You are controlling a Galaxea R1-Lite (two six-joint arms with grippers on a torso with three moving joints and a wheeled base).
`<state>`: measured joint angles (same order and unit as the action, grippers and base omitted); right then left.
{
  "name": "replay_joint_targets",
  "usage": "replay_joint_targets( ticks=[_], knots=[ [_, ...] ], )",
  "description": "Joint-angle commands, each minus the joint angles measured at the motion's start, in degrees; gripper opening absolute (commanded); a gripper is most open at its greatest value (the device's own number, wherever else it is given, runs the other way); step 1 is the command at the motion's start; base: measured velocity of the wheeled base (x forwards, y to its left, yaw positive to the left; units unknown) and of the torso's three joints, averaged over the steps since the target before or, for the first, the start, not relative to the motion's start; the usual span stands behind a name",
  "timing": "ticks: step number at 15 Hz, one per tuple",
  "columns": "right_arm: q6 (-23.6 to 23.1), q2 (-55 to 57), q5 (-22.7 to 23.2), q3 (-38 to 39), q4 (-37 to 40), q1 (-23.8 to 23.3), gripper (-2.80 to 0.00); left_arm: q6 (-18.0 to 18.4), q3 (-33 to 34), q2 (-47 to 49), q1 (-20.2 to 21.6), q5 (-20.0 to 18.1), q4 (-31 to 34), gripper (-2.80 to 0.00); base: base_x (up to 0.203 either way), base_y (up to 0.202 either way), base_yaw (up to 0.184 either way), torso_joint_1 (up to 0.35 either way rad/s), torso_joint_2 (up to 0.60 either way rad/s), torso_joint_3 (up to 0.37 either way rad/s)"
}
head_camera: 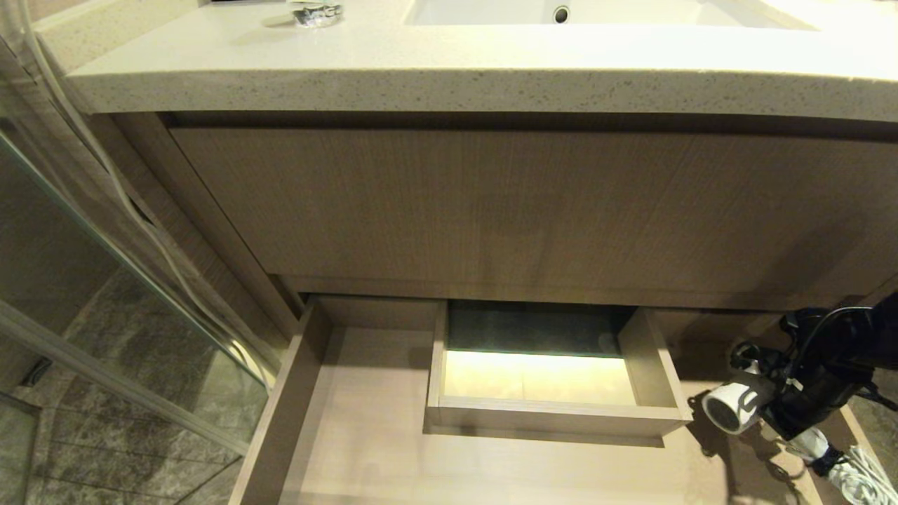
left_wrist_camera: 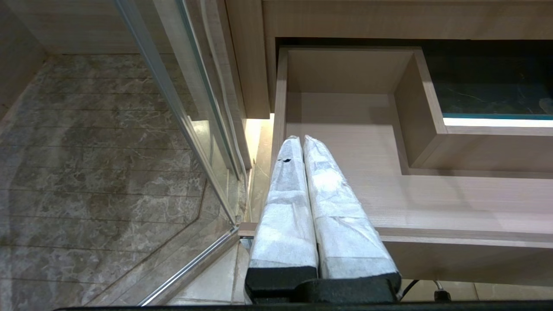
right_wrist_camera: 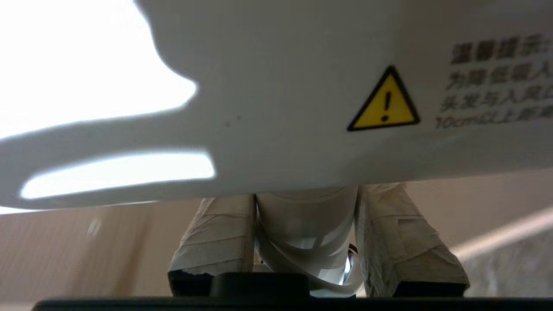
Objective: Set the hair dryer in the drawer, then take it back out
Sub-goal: Put it into the drawer
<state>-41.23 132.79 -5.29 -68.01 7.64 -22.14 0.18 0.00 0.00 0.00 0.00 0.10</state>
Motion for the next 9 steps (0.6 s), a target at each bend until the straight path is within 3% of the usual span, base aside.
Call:
replay_joint_targets(
  ticks=[1,9],
  knots=[
    [1.1,3.4,0.0,-1.9,-4.1,1.2,-2.8,0.0,0.0,0.0,0.0,0.0,0.0,-2.8,0.0,0.0,0.0,0.0,0.0,0.0],
    [3.9,9.3,0.2,-6.5,-7.9,4.5,-2.8,0.0,0.0,0.0,0.0,0.0,0.0,-2.8,0.0,0.0,0.0,0.0,0.0,0.0]
  ],
)
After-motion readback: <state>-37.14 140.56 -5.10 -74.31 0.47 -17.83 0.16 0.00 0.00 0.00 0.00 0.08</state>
